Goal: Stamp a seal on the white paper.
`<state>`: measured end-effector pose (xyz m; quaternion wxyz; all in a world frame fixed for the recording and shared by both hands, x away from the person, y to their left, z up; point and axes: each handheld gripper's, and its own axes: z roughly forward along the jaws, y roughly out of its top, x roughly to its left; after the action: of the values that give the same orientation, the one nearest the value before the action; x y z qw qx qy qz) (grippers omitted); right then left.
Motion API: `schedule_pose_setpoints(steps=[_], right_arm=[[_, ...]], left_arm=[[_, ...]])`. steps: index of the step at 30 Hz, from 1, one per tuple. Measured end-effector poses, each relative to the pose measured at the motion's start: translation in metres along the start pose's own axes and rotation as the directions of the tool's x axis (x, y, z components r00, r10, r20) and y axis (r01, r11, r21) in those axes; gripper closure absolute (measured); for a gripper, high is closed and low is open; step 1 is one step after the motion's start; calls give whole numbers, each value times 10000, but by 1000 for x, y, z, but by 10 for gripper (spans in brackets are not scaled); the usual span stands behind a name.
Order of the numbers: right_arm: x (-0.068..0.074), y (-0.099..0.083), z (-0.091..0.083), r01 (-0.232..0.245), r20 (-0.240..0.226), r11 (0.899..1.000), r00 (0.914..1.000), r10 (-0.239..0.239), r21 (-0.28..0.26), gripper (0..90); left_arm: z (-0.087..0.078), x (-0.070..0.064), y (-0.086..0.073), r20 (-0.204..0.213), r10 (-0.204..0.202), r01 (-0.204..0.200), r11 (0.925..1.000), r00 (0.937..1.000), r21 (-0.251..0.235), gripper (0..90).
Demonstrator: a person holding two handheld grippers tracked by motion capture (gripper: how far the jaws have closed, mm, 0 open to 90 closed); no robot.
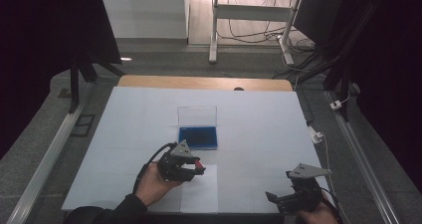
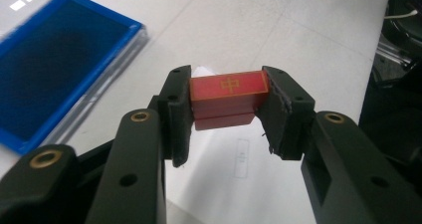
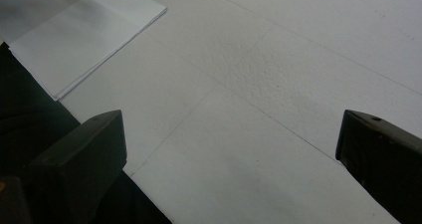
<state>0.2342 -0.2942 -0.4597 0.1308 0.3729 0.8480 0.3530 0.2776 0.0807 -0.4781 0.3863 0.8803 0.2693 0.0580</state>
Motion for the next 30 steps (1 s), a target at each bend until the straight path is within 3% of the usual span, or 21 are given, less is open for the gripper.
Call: schedule_pose_setpoints(steps=[5,11,21,26,30], right_arm=[[0,0,0,6,13,10000,10000,-6,38,0],[0,0,0,1,-3,10000,10000,-1,22,0],[1,0,0,0,7,10000,10000,0,47,0],[1,0,0,0,-7,10000,10000,0,49,0],[1,0,0,18,-7,10000,10000,-17,56,0]], left_arm=[[13,-6,0,95,333,-335,9990,9994,301,578],[26,-9,-3,191,421,-431,9976,9989,540,578],[38,-13,-6,13,817,-813,9905,9967,1109,578],[39,-18,-7,-221,971,-940,9891,9950,1132,580],[40,-18,-9,-248,829,-800,9914,9962,1033,583]])
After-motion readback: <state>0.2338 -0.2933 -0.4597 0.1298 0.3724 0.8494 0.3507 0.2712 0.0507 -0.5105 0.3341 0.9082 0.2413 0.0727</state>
